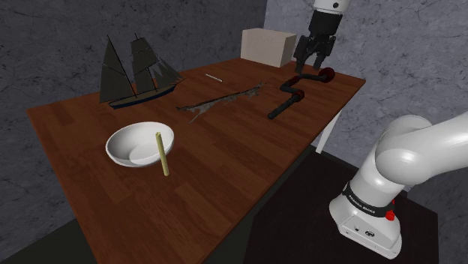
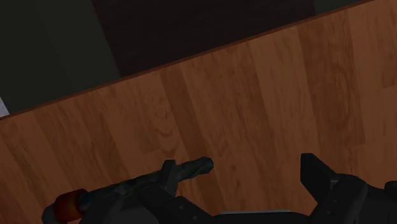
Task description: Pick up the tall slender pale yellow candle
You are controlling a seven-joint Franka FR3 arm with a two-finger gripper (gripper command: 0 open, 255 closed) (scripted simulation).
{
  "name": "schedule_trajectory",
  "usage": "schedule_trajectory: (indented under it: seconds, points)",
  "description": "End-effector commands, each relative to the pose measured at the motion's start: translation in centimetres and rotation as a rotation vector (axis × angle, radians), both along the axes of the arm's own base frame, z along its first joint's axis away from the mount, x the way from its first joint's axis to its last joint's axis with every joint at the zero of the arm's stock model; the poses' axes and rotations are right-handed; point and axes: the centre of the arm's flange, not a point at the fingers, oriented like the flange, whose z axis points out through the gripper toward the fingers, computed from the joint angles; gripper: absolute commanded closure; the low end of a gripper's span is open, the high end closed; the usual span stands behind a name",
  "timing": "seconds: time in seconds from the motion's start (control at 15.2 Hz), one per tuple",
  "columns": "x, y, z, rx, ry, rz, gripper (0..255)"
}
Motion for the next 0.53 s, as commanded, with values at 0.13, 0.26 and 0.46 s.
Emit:
schedule_trajectory:
  seconds: [0.13, 0.26, 0.46]
  points:
    - [0.7, 2.5, -0.5, 0.001, 0.005, -0.011, 0]
    - [1.5, 5.0, -1.0, 0.002, 0.01, -0.021, 0]
    - [2.6, 8.7, -1.8, 0.004, 0.018, -0.037, 0]
